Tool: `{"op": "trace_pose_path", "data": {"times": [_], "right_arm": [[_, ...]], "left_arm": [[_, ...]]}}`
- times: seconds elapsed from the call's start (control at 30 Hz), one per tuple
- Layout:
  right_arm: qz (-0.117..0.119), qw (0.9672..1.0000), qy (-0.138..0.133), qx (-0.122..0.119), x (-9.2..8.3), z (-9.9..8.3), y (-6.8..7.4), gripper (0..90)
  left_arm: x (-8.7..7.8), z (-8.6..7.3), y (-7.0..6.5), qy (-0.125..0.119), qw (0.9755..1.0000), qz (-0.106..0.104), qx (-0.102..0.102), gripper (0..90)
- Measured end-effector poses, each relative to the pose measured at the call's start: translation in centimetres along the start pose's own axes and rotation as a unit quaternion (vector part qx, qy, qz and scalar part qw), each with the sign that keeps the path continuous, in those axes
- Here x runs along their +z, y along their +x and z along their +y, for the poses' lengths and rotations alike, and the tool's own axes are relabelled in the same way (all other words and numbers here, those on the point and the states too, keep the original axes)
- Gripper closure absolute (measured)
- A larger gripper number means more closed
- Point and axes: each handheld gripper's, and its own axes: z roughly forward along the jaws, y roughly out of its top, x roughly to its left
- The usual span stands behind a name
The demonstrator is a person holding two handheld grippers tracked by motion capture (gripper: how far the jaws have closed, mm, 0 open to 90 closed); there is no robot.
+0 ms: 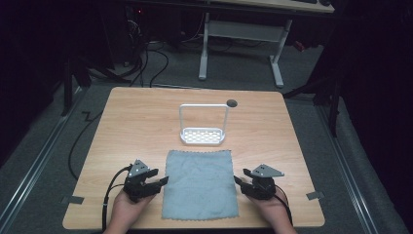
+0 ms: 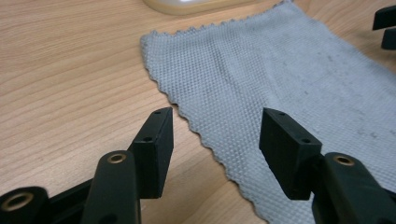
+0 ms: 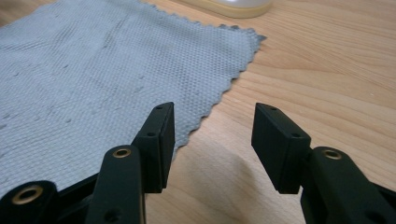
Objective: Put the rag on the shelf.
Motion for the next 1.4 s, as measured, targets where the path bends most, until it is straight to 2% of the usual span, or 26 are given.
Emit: {"op": "trace_pose_path", "data": {"times": [0.1,0.23,0.27,0.57,0.6,0.63,0.67,0.7,0.73,0.8,0.83,0.87,0.93,1.0,1.07,1.17,1.2,1.3,1.33,1.4], "right_arm": [[-0.004,1.0000,-0.002,0.003,0.0,0.0,-0.2,49.3],[-0.008,0.9999,-0.004,-0.004,0.0,0.0,-0.3,49.2],[-0.008,1.0000,-0.004,0.001,0.1,0.0,-0.3,49.0],[-0.003,1.0000,0.000,-0.006,0.5,0.2,0.0,50.2],[0.004,1.0000,-0.001,-0.003,0.7,0.4,0.1,55.2],[0.004,1.0000,-0.001,-0.003,0.7,0.4,0.1,55.2],[0.015,0.9999,-0.002,-0.003,1.2,0.9,0.3,66.6],[0.019,0.9998,0.001,-0.008,1.5,1.4,0.4,74.9],[0.019,0.9998,0.001,-0.008,1.5,1.4,0.4,74.9],[0.035,0.9991,0.013,-0.019,2.7,2.8,0.6,89.2],[0.035,0.9991,0.013,-0.019,2.7,2.8,0.6,89.2],[0.033,0.9988,0.021,-0.029,3.2,3.2,0.8,90.0],[0.028,0.9977,0.044,-0.044,4.8,3.9,1.0,90.0],[0.023,0.9967,0.057,-0.053,5.6,4.0,1.1,90.0],[0.023,0.9967,0.057,-0.053,5.7,4.0,1.2,90.0],[0.026,0.9966,0.059,-0.051,5.6,3.9,1.2,90.0],[0.027,0.9964,0.058,-0.054,5.3,3.6,1.3,90.0],[0.030,0.9963,0.058,-0.056,4.7,3.2,1.6,90.0],[0.035,0.9961,0.059,-0.056,4.1,2.7,1.8,90.0],[0.038,0.9959,0.060,-0.056,3.8,2.5,1.8,90.0]], "left_arm": [[0.2,0.1,-0.1,-0.003,1.0000,0.002,0.003,45.7],[0.4,0.2,-0.3,0.000,0.9998,0.008,0.020,45.8],[0.4,0.1,-0.3,0.001,0.9997,0.008,0.022,45.8],[0.7,0.2,0.0,0.000,0.9998,0.011,0.016,46.0],[1.2,0.6,0.2,0.001,0.9999,-0.002,0.011,55.4],[1.2,0.6,0.2,0.001,0.9999,-0.002,0.011,59.5],[1.9,1.4,0.3,0.005,0.9999,-0.012,0.007,65.7],[1.9,1.4,0.3,0.005,0.9999,-0.012,0.007,71.6],[2.3,1.8,0.2,0.007,0.9998,-0.014,0.010,71.6],[3.2,2.2,-0.2,0.020,0.9994,-0.009,0.027,84.9],[3.8,2.3,-0.4,0.028,0.9990,-0.007,0.035,84.9],[4.3,2.3,-0.6,0.036,0.9986,-0.007,0.038,87.9],[5.0,2.4,-0.9,0.049,0.9974,0.000,0.052,90.0],[5.1,2.4,-0.9,0.049,0.9976,0.000,0.049,90.0],[5.0,2.3,-1.0,0.048,0.9976,0.000,0.051,90.0],[4.7,1.9,-1.3,0.046,0.9977,-0.008,0.049,90.0],[4.4,1.6,-1.6,0.049,0.9972,-0.017,0.053,90.0],[4.0,1.2,-2.2,0.053,0.9966,-0.023,0.059,90.0],[3.4,0.6,-2.7,0.056,0.9961,-0.032,0.060,90.0],[3.0,0.4,-2.9,0.059,0.9957,-0.037,0.060,90.0]]}}
